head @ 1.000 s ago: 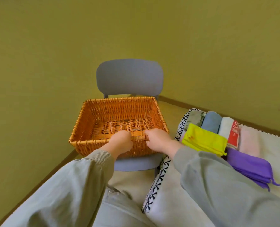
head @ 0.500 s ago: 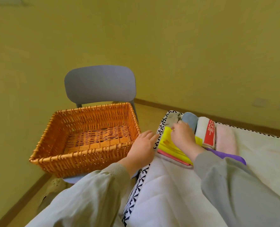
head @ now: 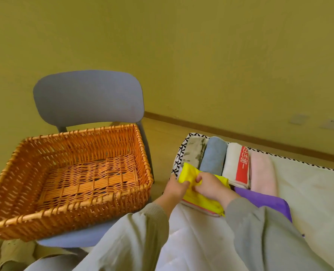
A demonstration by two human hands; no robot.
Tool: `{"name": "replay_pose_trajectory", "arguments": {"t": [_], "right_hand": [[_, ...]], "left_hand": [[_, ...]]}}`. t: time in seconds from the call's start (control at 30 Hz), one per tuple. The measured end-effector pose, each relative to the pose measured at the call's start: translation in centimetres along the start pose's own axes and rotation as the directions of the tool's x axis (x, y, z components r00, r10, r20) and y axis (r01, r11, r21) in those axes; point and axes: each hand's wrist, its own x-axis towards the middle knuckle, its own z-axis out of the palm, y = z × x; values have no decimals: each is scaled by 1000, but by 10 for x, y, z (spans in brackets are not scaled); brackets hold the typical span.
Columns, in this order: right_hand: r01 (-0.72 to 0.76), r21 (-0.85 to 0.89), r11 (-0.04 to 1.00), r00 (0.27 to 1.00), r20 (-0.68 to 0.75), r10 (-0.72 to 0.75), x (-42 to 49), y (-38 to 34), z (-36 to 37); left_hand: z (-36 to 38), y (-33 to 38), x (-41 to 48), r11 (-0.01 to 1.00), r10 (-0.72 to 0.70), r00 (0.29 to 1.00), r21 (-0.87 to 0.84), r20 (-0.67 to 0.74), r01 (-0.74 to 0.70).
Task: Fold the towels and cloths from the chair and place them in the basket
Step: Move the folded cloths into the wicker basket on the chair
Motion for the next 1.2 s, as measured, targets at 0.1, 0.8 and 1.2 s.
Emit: {"name": "replay_pose_trajectory", "arguments": {"t": [0.1,0.8,1.2], "right_hand": [[5,40,999,1000,30,-6,5,9,0],[1,232,973,998,69,-17,20,26,2],[-23,408,913,998,69,-6,14,29,-2]], "left_hand": [[1,-2,6,1000,-11,999,19,36,10],[-14,10,48,977,-207,959,92,192,192],[-16,7,39,932,-216,917,-207,336,296]]}}
